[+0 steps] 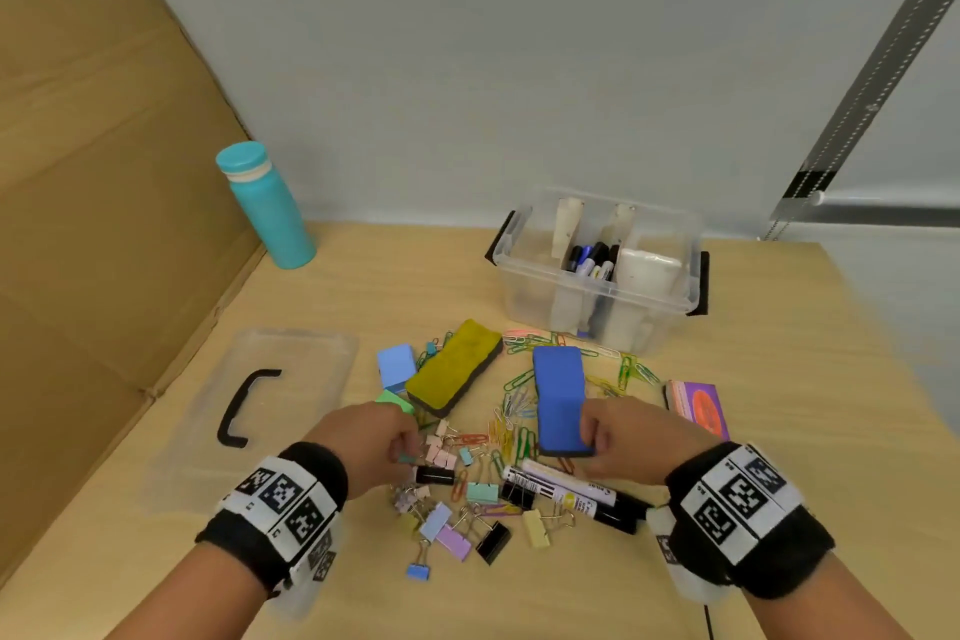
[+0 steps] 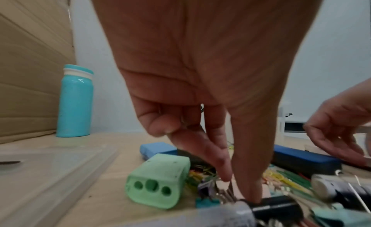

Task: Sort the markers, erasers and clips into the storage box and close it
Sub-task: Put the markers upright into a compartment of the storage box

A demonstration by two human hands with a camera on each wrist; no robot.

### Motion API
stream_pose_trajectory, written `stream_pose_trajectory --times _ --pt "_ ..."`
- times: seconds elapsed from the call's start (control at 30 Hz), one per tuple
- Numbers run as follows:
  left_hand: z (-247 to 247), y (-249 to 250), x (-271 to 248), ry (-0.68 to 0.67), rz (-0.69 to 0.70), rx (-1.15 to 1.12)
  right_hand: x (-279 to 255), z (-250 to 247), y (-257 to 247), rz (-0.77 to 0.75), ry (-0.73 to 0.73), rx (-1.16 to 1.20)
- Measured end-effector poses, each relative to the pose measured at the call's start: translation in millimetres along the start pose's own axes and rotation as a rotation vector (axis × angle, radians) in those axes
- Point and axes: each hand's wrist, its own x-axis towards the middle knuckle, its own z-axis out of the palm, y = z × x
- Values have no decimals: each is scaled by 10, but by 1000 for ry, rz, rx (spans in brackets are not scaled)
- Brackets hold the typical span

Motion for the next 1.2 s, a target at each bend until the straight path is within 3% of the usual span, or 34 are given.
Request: stream_pose_trajectory --times 0.1,0.33,0.57,0.77,0.97,1.07,1.2 --pt "50 -92 -3 -48 16 84 -24 128 -84 112 -120 -80" --pt "167 -176 68 -68 74 157 -94 194 -254 228 -141 -163" --pt "-36 -324 53 87 173 -24 -122 216 -278 252 -119 -106" --pt "-234 -230 86 194 243 -195 -147 214 -168 194 -91 19" --pt "-225 298 147 199 374 -348 -292 -49 -85 58 -75 248" --pt "-222 564 188 207 450 -281 -332 -227 -34 10 -89 460" --pt "-233 771 289 231 492 -97 -271 -427 53 -104 -4 591"
